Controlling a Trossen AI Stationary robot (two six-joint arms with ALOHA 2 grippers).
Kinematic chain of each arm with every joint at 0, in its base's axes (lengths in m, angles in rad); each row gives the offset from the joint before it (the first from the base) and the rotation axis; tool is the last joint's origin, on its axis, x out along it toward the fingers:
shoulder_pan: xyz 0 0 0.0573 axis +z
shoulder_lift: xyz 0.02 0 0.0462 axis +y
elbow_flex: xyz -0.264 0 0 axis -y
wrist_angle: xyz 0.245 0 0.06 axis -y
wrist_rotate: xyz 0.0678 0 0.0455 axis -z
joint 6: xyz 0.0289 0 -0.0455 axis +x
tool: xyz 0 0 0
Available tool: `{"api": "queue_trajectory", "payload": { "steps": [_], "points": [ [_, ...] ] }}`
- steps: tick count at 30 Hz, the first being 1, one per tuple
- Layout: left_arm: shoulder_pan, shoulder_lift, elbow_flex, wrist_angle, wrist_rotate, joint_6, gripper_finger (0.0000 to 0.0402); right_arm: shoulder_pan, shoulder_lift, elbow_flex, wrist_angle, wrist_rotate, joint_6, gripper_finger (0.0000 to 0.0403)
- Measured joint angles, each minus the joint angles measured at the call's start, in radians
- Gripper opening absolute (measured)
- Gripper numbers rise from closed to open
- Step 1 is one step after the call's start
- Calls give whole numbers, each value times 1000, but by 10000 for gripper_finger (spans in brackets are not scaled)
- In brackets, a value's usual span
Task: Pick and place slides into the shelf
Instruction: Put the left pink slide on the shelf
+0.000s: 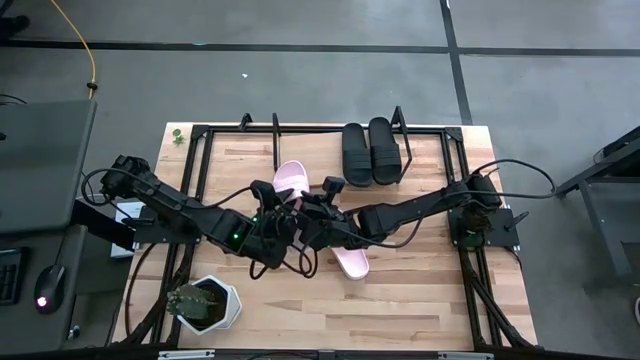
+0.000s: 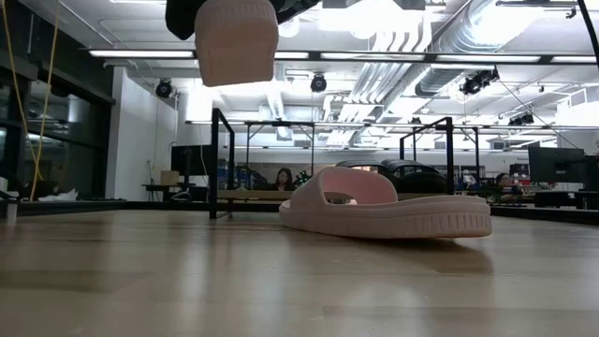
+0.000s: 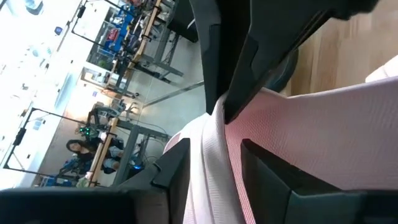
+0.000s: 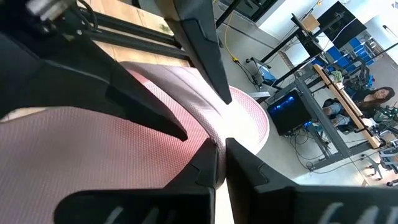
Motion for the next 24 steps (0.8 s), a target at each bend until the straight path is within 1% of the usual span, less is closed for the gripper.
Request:
{"api": "queue_trajectory", "payload": {
  "steps": [5,9,14,18,23,24],
  "points": [
    [41,0,0,0,19,-3,128,8,0,0,3,10,-5,0],
    [69,0,0,0,57,-6,129,8,0,0,2,12,-4,0],
    [68,0,0,0,42,-2,124,8,0,0,3,8,-5,0],
    [68,0,0,0,22,-2,92,8,0,0,3,8,-5,0],
    [68,0,0,0,19,-3,21,8,0,0,1,8,-4,0],
    [68,0,0,0,19,-3,12,8,0,0,2,8,-4,0]
  ]
}}
